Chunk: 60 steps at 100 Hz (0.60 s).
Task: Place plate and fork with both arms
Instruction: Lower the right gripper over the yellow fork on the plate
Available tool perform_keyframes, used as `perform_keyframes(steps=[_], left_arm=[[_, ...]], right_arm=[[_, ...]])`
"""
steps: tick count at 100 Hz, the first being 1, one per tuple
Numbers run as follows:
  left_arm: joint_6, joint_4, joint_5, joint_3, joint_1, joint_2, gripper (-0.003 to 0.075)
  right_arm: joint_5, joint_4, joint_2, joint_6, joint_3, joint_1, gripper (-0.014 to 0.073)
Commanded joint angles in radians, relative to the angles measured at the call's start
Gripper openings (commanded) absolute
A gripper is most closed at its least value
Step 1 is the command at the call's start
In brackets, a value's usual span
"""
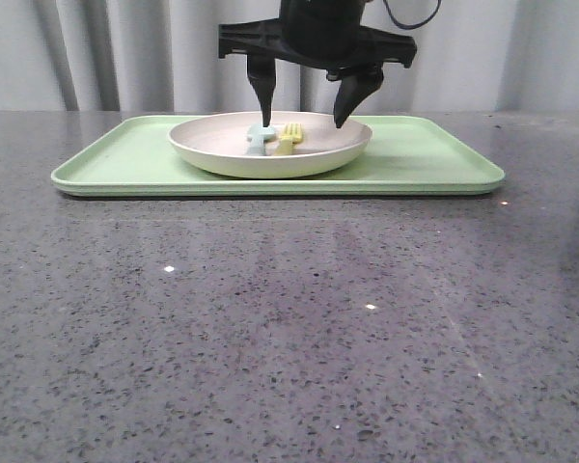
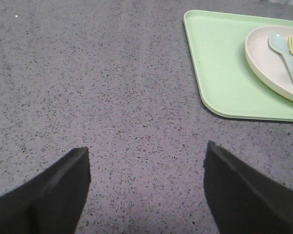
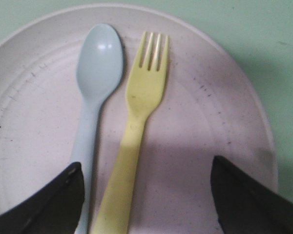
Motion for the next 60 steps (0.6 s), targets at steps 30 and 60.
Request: perform_keyframes(steps=[30,60], left_arm=[[-0.01,-0.003,-0.07,-0.028,0.001,0.004,0.0482],[-0.01,-0.003,-0.07,-0.028,0.001,0.004,0.0482]], right_arm=[[-0.051,-0.04,-0.038,0.014,-0.035,-0.003,0.0541],[-0.046,-0.04,-0.01,0.014,-0.035,-0.003,0.054]])
